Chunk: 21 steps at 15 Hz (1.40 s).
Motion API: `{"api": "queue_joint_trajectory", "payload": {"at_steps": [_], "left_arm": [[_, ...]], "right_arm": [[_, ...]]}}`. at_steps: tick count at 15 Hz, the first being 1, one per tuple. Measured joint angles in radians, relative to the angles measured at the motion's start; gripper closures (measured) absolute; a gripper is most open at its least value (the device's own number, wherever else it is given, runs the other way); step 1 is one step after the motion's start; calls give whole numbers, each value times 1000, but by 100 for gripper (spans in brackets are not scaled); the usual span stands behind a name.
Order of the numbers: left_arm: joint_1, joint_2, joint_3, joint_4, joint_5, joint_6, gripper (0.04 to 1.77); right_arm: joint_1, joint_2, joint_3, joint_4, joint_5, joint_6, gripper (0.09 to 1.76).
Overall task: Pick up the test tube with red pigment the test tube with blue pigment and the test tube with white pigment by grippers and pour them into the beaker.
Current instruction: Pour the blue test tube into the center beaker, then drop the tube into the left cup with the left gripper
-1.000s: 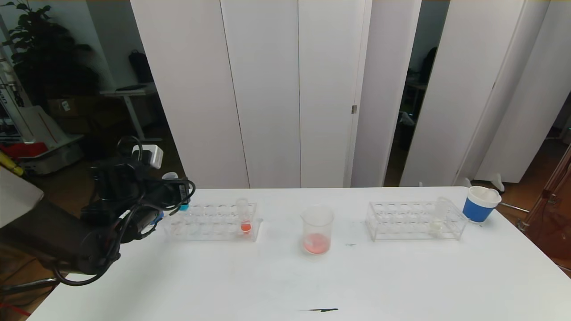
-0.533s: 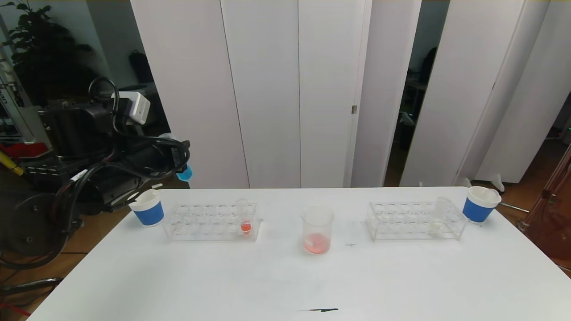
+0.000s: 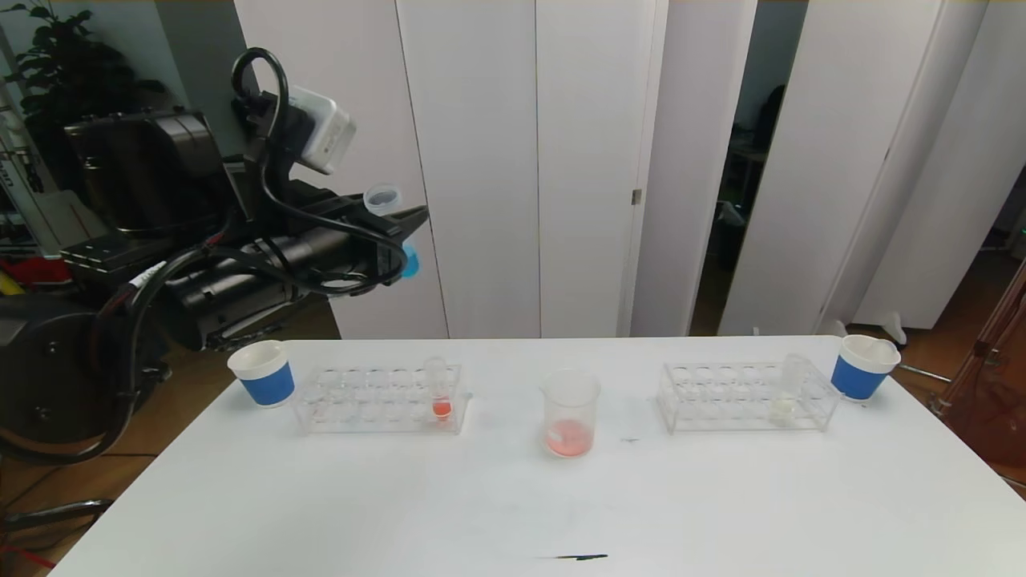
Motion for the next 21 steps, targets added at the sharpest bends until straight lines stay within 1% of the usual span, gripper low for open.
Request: {"api": "queue_joint_trajectory", "payload": {"at_steps": [3, 5, 7, 8, 9, 10, 11, 13, 15, 16, 17, 19, 20, 21], "left_arm": [[-56, 74, -16, -19, -39, 120, 123], [-91, 133, -21, -68, -46, 161, 123], [-117, 202, -38, -112, -56, 226, 123], [-125, 236, -51, -127, -94, 256, 123], [-131, 267, -66, -147, -156, 273, 123], [-138, 298, -83, -169, -203, 305, 123], [-143, 324, -101, -184, -219, 364, 123], [-148, 376, -130, -206, -226, 507, 123], [-157, 424, -137, -280, -242, 567, 123], [-162, 449, -139, -297, -258, 600, 123], [-163, 468, -141, -305, -277, 634, 123], [-154, 500, -143, -360, -348, 687, 123], [-149, 511, -141, -383, -367, 717, 123], [-145, 520, -136, -400, -371, 756, 123]], "right_arm": [[0, 0, 0, 0, 0, 0, 10], [0, 0, 0, 0, 0, 0, 10], [0, 0, 0, 0, 0, 0, 10], [0, 0, 0, 0, 0, 0, 10], [0, 0, 0, 0, 0, 0, 10], [0, 0, 0, 0, 0, 0, 10], [0, 0, 0, 0, 0, 1, 10], [0, 0, 0, 0, 0, 0, 10], [0, 0, 0, 0, 0, 0, 10], [0, 0, 0, 0, 0, 0, 10], [0, 0, 0, 0, 0, 1, 10], [0, 0, 0, 0, 0, 0, 10], [0, 0, 0, 0, 0, 0, 10], [0, 0, 0, 0, 0, 0, 10]]}}
